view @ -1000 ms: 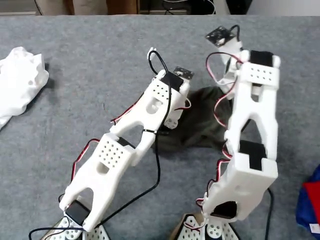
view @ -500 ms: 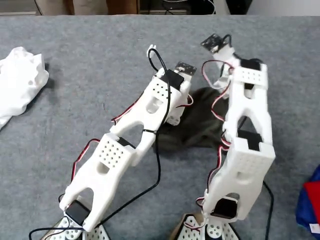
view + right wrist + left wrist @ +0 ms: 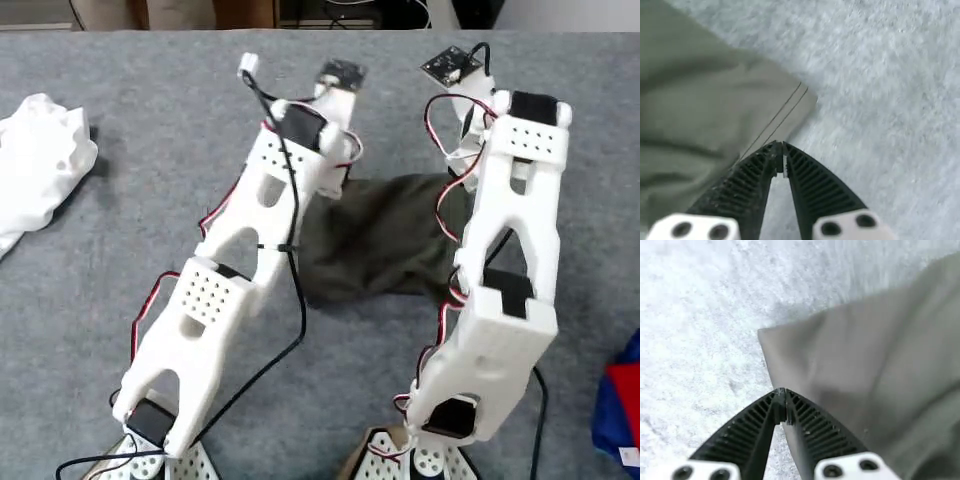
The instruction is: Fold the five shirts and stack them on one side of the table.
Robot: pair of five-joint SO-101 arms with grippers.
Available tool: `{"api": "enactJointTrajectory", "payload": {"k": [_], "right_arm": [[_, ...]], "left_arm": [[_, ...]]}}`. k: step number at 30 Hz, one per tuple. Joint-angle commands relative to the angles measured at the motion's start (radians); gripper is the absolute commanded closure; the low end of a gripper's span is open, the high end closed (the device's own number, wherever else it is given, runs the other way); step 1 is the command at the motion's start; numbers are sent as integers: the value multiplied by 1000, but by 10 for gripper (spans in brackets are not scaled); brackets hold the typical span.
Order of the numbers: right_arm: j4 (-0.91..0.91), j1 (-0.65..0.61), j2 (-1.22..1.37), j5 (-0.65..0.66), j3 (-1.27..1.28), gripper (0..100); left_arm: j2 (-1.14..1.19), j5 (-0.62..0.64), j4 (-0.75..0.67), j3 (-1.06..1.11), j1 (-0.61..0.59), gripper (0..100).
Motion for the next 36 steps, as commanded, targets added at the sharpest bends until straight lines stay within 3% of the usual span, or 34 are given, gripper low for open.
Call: {"api": "enactJointTrajectory", "payload": {"k": [1, 10, 18, 26, 36], "right_arm": [[46, -22, -133, -38, 47, 993], [-49, -15, -341, -89, 461, 993], [-311, -2, -430, -83, 857, 993], [-408, 74, -420, -17, 955, 993], [-354, 85, -418, 14, 863, 993]], "left_arm": [[-8, -9, 9, -55, -3, 981], [182, -2, -184, -64, -6, 981], [266, -2, -298, -64, -32, 981], [277, -2, -315, -64, -109, 981], [272, 0, -316, -66, -167, 981]]}}
